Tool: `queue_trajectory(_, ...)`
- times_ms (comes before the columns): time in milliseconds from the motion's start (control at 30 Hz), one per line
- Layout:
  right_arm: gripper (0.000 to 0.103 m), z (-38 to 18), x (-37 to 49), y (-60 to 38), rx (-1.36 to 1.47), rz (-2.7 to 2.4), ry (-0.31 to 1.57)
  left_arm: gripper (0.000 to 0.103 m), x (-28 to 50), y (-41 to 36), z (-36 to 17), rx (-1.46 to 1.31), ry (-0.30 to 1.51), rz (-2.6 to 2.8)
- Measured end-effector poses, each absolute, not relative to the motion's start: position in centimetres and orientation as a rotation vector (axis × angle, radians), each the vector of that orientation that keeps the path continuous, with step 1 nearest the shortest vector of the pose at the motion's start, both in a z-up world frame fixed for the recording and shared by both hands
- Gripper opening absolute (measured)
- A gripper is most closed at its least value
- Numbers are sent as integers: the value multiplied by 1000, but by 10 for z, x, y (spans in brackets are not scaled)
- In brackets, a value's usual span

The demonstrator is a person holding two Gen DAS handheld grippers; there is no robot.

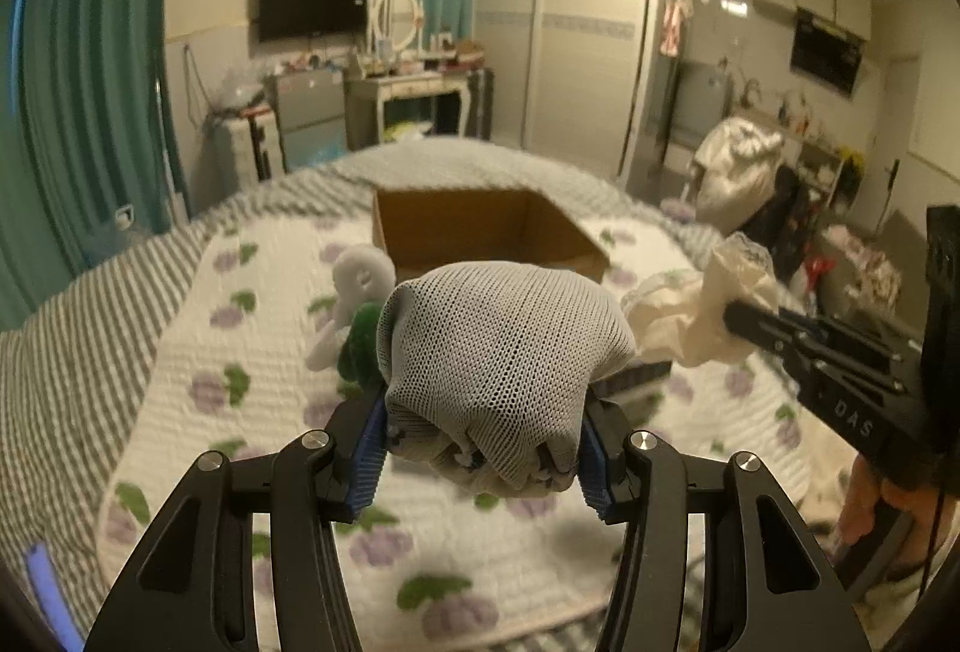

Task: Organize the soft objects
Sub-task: 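Carry the glove and lace cloth over the cardboard box and open both tools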

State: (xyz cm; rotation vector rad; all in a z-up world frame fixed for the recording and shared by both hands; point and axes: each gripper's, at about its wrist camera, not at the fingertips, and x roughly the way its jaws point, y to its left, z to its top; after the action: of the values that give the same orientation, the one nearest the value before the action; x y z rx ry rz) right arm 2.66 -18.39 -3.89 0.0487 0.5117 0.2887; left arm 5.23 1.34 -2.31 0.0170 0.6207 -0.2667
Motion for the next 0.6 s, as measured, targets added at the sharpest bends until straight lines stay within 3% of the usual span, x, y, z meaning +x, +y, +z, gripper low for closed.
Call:
queue_trajectory(333,13,16,120,-178,36,332,437,52,150,6,4,0,559,-255)
queue_trajectory(600,13,-10,228,-168,25,316,524,52,240,-9,-27,29,602,-253)
